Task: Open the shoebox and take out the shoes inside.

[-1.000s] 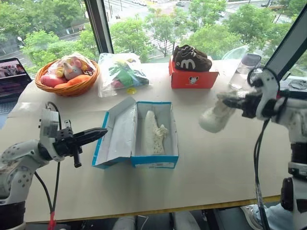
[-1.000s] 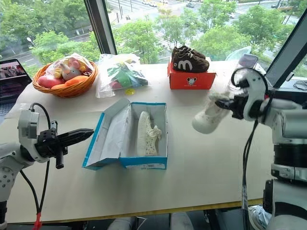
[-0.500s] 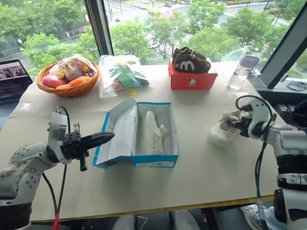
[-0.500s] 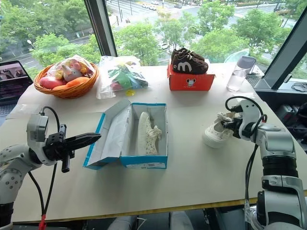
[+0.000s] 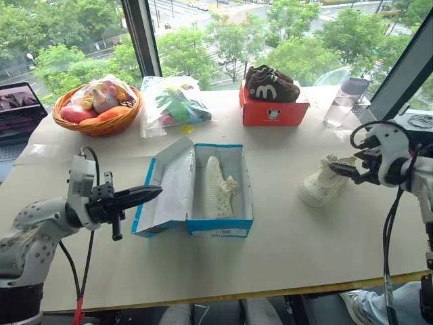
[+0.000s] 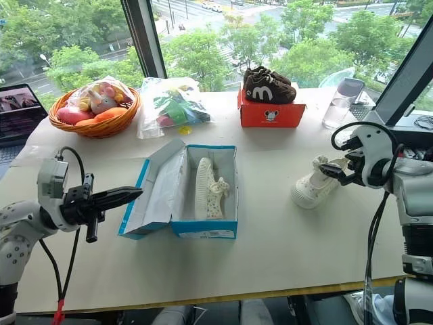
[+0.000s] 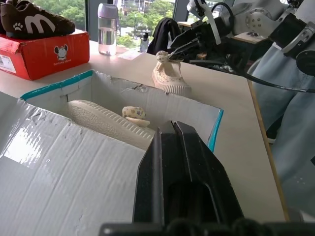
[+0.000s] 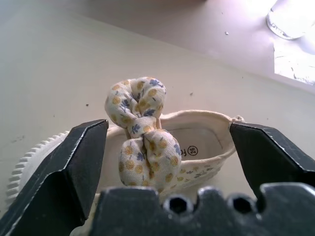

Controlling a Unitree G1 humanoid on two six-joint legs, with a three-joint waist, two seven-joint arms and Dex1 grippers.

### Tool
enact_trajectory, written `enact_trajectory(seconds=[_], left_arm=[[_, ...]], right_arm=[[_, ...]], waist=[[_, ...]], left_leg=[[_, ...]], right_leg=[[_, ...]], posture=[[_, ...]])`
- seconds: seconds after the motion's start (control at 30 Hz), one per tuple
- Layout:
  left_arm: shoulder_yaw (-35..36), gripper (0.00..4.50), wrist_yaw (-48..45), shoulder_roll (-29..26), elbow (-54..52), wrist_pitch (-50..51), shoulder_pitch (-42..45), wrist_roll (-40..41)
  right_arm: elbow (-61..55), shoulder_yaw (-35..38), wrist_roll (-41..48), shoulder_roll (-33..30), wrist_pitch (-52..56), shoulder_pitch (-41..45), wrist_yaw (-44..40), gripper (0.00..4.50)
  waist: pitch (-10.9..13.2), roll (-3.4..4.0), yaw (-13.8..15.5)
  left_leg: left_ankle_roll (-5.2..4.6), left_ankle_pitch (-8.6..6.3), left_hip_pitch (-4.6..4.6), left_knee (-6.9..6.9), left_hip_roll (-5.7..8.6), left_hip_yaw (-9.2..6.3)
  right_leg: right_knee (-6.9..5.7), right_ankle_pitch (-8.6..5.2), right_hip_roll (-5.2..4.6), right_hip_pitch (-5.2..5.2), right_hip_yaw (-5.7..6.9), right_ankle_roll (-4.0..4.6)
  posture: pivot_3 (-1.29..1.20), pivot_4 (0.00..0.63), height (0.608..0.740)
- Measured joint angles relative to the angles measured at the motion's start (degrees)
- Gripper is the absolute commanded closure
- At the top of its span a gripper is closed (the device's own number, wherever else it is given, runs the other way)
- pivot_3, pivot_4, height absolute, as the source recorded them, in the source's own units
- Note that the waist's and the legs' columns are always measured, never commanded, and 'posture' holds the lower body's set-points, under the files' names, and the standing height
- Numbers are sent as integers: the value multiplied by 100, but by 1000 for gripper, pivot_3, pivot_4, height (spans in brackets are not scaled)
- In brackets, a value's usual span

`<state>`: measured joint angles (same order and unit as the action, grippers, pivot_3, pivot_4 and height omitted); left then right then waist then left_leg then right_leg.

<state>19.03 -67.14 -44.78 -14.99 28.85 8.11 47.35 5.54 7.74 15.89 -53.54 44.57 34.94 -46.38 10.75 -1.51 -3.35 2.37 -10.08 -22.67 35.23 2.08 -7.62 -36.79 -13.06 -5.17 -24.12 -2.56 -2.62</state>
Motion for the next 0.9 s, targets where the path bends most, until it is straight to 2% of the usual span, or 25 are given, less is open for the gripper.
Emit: enact_trajectory(seconds=[0.17, 0.3, 0.37, 0.57, 0.9], left_arm=[[-14, 4500, 5, -34, 10, 16, 56, 0], [-50, 4500, 15, -43, 17, 21, 110, -3], [-56, 4500, 16, -47, 18, 22, 125, -2], [-102, 4500, 28, -53, 33, 41, 203, -2], [-103, 4500, 75, -55, 9, 129, 182, -1]], right_arm=[[-1682, -72, 1208, 278, 366, 675, -732, 30], [-2118, -1062, 1408, 888, 474, 1092, -943, 30], [-2105, -1771, 1281, 985, 409, 1320, -1223, 30], [-1278, -3056, 185, 1033, -580, 2057, -1970, 30], [472, -3998, -1173, 1743, -1932, 2477, -2553, 30]], waist=[[7, 10, -52], [6, 4, -45], [6, 5, -14], [7, 4, 62], [7, 4, 52]], left_leg=[[-2, -2, 0, -2, -10, 0], [-2, -1, 0, 3, -7, 0], [-2, -1, -7, 3, -6, -1], [-2, -2, -15, 3, -3, -2], [-1, -2, -13, 3, -3, -1]], right_leg=[[2, 0, 8, 1, 3, 0], [1, 4, 5, 0, 2, -2], [2, 4, 5, -6, 5, -1], [9, 5, 2, -15, 7, -2], [5, 10, 2, -18, 6, 5]], posture=[[0, 150, 740], [0, 150, 740], [0, 150, 740], [0, 150, 740], [0, 150, 740]])
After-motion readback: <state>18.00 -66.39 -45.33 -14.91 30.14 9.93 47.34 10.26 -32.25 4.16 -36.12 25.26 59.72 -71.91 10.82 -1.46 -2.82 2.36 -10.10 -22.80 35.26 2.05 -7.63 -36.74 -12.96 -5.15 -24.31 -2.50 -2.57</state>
